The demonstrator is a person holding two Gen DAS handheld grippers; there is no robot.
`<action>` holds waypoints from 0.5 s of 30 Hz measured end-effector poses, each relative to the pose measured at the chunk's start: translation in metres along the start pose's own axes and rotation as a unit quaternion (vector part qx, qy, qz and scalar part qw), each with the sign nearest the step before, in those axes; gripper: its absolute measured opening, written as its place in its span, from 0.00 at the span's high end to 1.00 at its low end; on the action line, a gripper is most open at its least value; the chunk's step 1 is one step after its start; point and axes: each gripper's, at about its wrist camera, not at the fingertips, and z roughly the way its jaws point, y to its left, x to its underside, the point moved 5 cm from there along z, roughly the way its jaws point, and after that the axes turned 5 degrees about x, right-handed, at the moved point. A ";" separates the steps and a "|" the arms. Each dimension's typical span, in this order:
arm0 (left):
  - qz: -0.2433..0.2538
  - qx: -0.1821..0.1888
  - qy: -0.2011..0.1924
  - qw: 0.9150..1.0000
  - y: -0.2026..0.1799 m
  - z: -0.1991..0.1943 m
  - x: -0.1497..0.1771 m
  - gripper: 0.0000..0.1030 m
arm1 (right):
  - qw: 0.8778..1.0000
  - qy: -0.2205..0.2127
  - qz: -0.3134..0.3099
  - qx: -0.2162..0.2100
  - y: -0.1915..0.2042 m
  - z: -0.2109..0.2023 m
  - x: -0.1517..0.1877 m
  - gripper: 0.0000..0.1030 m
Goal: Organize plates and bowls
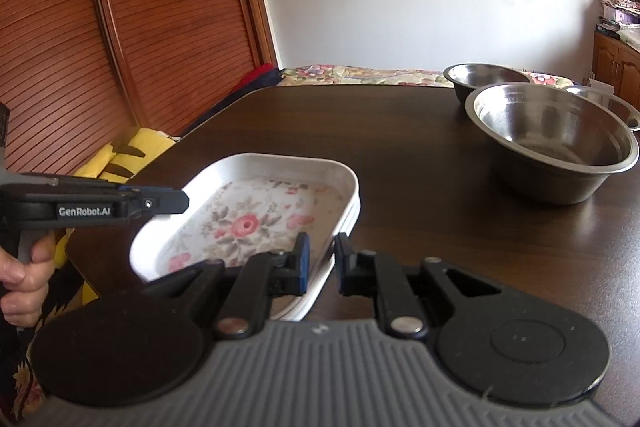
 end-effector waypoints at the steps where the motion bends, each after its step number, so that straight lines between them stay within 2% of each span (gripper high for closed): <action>1: 0.001 -0.001 -0.001 1.000 -0.001 0.000 0.000 0.84 | 1.000 -0.001 0.000 -0.001 0.000 -0.001 -0.001 0.85; 6: 0.005 -0.003 -0.009 1.000 -0.003 -0.004 -0.001 0.82 | 1.000 -0.014 -0.001 -0.001 -0.001 -0.007 -0.005 0.85; 15: 0.033 -0.008 -0.028 0.999 -0.018 -0.009 -0.007 0.63 | 0.999 -0.034 -0.005 0.007 -0.008 -0.019 -0.010 0.85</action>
